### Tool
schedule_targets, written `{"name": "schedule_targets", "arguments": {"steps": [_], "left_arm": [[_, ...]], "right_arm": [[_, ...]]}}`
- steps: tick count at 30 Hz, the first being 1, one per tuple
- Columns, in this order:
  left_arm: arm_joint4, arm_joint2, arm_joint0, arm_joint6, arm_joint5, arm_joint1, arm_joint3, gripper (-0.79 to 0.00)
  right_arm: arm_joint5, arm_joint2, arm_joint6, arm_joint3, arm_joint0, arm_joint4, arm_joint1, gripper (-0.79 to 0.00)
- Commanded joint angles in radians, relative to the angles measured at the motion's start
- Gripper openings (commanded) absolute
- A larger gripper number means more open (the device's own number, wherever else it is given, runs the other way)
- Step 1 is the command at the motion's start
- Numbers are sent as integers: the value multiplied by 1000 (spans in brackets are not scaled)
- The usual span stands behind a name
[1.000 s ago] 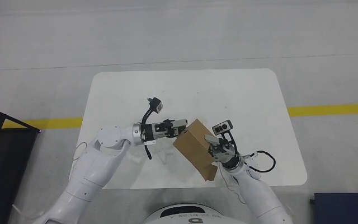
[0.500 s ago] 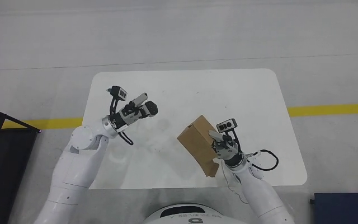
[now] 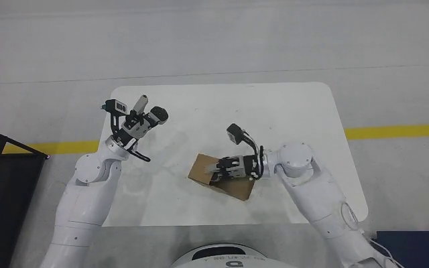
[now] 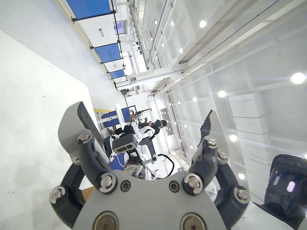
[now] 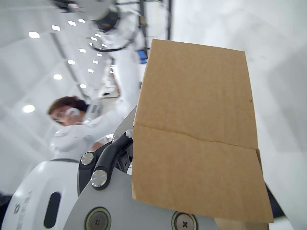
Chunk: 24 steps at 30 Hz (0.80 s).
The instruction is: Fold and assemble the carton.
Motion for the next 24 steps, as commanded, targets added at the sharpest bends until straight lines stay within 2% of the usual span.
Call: {"name": "schedule_targets", "arguments": {"steps": [1,4,6,12,17,21,22,23,24], "left_arm": [[0,0,0,0,0,0,0,0],[0,0,0,0,0,0,0,0],[0,0,0,0,0,0,0,0],[0,0,0,0,0,0,0,0],[0,0,0,0,0,0,0,0],[0,0,0,0,0,0,0,0],[0,0,0,0,0,0,0,0],[0,0,0,0,0,0,0,0],[0,0,0,0,0,0,0,0]], "right_arm": [[47,-29,58,44,92,-82,0,-785],[67,-113,146,99,210,-196,-1,-785],[22,-187,191,153,284,-255,-1,-785],[43,-367,170,368,503,-312,-13,-785],[0,-595,214,580,656,-245,-46,-785],[5,-721,208,648,754,-103,-76,-785],[15,-745,199,656,778,-78,-80,-699],[23,-768,190,661,798,-53,-83,-526],[31,-788,183,665,815,-24,-85,-425]]}}
